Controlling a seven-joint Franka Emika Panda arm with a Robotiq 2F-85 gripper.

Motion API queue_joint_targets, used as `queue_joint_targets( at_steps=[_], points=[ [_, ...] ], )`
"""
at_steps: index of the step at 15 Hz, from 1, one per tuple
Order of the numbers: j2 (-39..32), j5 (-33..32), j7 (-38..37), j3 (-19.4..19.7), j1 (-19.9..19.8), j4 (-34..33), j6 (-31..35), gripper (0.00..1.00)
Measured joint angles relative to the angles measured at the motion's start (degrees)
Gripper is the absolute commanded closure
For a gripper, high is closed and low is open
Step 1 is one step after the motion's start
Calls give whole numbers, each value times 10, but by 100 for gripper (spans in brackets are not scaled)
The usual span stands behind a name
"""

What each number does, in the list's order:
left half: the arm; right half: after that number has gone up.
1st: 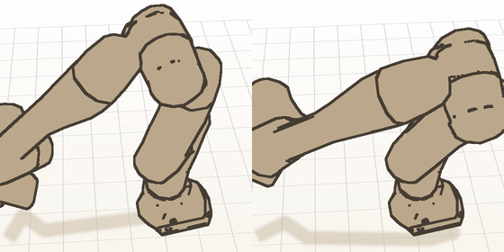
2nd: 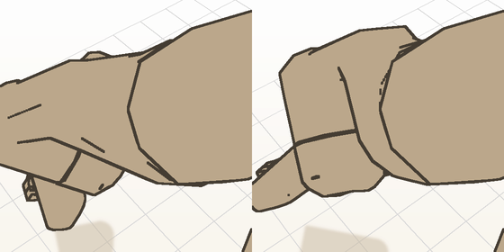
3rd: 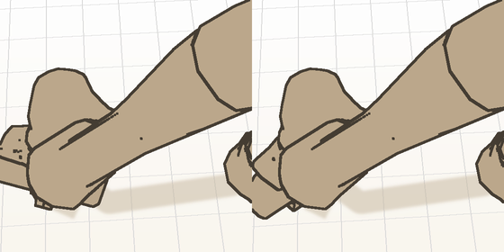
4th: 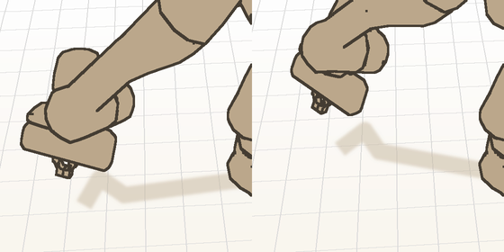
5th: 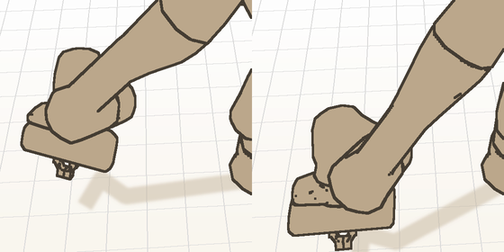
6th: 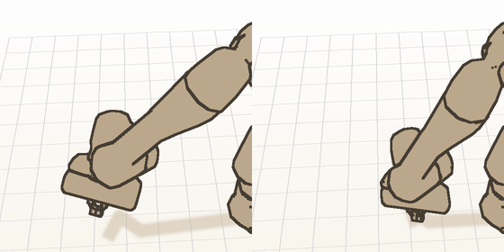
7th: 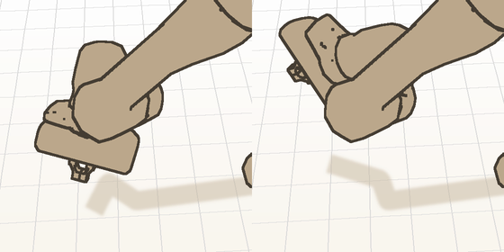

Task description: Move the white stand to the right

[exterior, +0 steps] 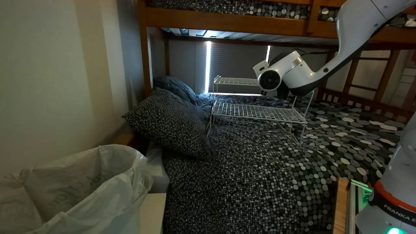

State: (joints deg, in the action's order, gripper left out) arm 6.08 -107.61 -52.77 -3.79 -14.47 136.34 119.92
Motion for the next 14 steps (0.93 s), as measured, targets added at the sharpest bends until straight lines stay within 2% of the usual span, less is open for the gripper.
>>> queue_joint_targets(
  at_steps=[4,9,10,11,13,14],
  points=[
    [-8,-22,0,37,33,0,0,0],
    [-47,-43,-2,67,47,-10,0,0],
    [-56,-48,-7,71,48,-14,-3,3],
    [-65,-58,-18,73,48,-20,-13,22],
    [-85,-78,-37,78,48,-33,-32,30],
    [-94,-86,-45,80,48,-41,-38,39]
  ],
)
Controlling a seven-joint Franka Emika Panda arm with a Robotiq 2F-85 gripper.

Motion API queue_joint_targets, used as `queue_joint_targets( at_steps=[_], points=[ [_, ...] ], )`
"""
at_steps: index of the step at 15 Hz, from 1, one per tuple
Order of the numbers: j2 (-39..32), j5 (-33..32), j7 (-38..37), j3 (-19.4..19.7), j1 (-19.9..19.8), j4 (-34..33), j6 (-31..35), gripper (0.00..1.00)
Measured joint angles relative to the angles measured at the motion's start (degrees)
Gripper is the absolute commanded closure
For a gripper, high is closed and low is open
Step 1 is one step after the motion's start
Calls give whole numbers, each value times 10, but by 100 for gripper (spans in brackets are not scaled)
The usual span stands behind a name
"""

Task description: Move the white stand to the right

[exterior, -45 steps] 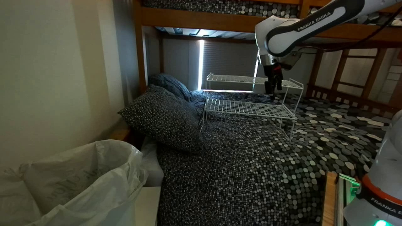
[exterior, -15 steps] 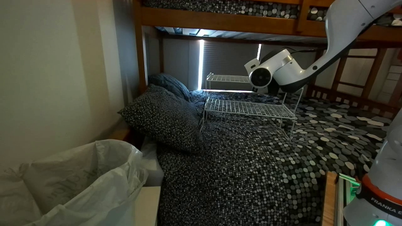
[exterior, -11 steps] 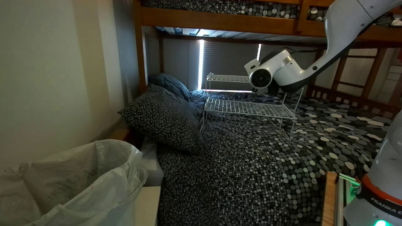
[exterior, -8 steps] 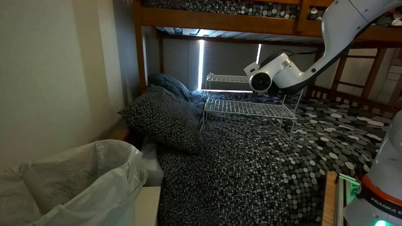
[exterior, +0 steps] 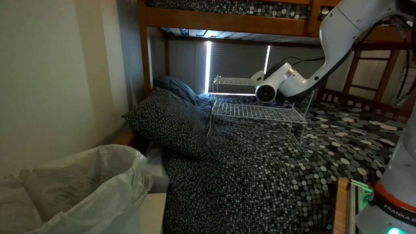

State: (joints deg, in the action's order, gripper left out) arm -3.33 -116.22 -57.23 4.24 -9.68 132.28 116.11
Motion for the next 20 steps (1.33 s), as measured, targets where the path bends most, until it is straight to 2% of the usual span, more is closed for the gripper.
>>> queue_joint_targets(
  at_steps=[5,8,20],
  points=[
    [-34,-12,-12,6,0,-28,-16,79],
    [-43,-12,-12,6,0,-35,-16,99],
    [-59,-27,-24,9,0,-56,-45,98]
  ],
)
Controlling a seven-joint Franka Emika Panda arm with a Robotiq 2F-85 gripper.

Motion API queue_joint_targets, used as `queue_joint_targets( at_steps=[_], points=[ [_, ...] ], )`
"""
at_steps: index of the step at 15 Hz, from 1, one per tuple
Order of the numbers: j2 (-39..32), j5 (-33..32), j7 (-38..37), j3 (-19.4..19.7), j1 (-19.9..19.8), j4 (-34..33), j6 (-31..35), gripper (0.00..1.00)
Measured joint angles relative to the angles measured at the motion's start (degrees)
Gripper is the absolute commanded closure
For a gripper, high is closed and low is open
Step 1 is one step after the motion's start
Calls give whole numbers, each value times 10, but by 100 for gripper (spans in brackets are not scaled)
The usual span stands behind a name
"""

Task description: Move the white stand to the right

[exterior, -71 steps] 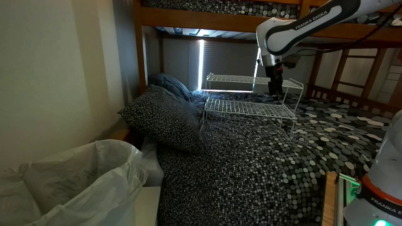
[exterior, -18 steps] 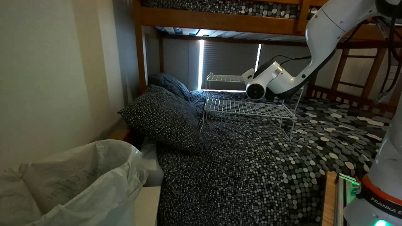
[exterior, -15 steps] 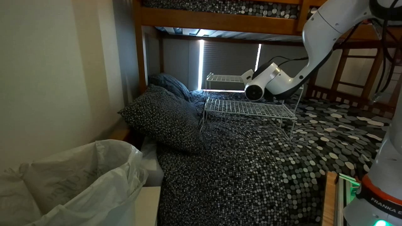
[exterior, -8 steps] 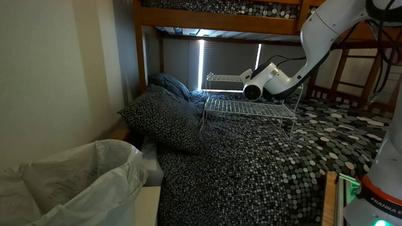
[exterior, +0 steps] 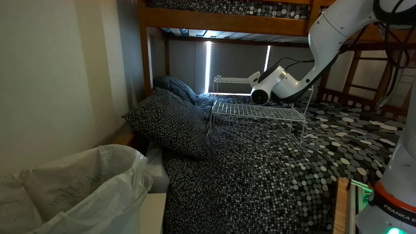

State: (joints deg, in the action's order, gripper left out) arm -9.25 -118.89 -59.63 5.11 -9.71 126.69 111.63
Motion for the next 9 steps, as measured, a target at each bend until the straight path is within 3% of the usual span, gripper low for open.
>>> queue_joint_targets(
  at_steps=[9],
  points=[
    [-22,-2,-17,11,-3,-36,-2,98]
  ],
)
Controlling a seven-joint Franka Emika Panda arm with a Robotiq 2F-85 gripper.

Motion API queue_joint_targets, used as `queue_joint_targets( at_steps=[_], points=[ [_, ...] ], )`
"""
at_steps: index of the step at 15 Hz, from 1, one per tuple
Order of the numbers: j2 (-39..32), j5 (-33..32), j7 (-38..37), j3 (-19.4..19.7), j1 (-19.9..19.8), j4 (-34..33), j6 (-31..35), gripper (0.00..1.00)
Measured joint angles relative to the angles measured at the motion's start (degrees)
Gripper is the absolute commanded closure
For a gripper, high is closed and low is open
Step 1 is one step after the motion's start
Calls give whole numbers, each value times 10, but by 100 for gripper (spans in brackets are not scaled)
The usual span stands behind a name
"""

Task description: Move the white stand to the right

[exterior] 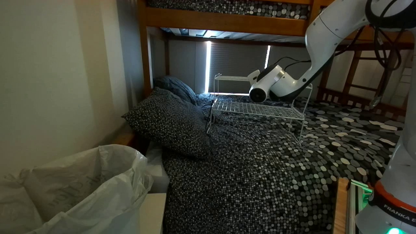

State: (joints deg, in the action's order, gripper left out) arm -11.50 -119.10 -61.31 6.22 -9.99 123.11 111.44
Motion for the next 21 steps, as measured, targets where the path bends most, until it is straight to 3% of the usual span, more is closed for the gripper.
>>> queue_joint_targets(
  at_steps=[14,21],
  points=[
    [-30,-45,-5,35,-24,-50,-6,98],
    [-33,-46,46,60,-42,-55,-26,98]
  ],
)
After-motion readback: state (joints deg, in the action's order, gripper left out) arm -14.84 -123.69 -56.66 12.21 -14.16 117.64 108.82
